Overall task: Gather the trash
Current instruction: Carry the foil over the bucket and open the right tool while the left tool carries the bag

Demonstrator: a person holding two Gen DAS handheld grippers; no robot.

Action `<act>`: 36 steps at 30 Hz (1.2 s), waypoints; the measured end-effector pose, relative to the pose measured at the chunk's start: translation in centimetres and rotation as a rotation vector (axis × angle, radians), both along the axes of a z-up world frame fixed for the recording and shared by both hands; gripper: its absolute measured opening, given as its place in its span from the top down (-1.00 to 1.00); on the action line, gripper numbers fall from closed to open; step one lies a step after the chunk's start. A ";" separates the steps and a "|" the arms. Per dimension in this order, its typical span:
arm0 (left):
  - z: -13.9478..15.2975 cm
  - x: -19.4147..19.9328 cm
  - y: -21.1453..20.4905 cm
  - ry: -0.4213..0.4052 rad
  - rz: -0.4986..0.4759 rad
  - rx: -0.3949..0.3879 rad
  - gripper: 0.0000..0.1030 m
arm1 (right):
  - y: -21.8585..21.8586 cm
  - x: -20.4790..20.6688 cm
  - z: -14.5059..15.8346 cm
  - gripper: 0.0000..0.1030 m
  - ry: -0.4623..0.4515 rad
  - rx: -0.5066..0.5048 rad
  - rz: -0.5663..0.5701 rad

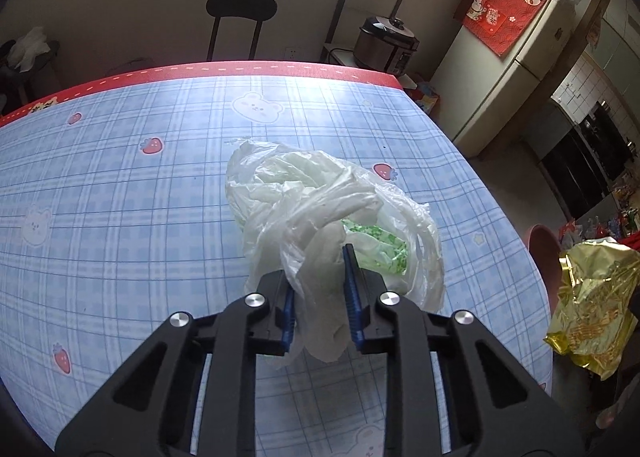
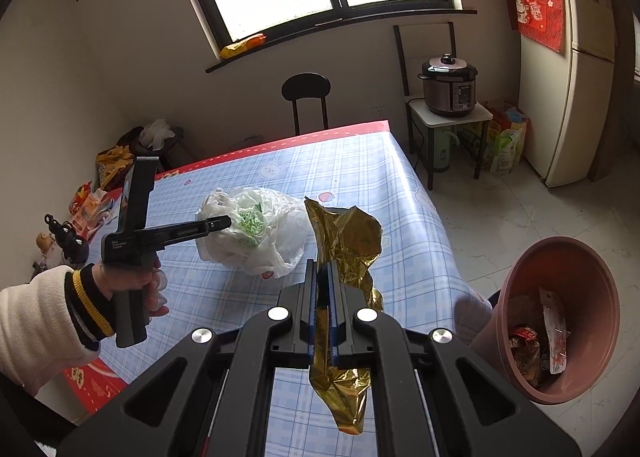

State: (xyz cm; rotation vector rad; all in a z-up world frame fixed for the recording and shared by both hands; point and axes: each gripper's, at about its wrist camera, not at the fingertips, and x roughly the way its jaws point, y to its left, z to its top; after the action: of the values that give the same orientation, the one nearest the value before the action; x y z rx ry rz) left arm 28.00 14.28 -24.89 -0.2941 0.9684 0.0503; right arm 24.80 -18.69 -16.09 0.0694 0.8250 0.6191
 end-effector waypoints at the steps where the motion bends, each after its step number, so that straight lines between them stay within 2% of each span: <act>1: 0.5 -0.7 0.1 -0.007 0.001 0.006 0.55 | 0.0 -0.1 0.3 0.86 -0.005 0.005 0.003; 12: 8.1 -8.2 -0.9 -0.136 0.019 -0.014 0.56 | -3.3 -1.6 3.0 0.86 -0.070 0.091 -0.007; 20: 12.6 -9.6 -5.5 -0.216 -0.024 -0.027 0.56 | -8.9 -1.3 3.3 0.86 -0.094 0.116 -0.097; 26: 14.5 -9.3 -9.8 -0.260 -0.064 -0.033 0.56 | -15.0 0.5 2.8 0.86 -0.113 0.078 -0.204; 36: 14.3 -8.1 -15.8 -0.259 -0.108 -0.036 0.56 | -22.6 6.2 -0.6 0.86 -0.066 -0.060 -0.313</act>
State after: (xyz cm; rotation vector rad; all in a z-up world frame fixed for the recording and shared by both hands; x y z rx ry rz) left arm 19.90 -1.48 -10.57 -0.2738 0.7273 -0.1022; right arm 31.02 -41.28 -16.67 0.1205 0.7494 0.2999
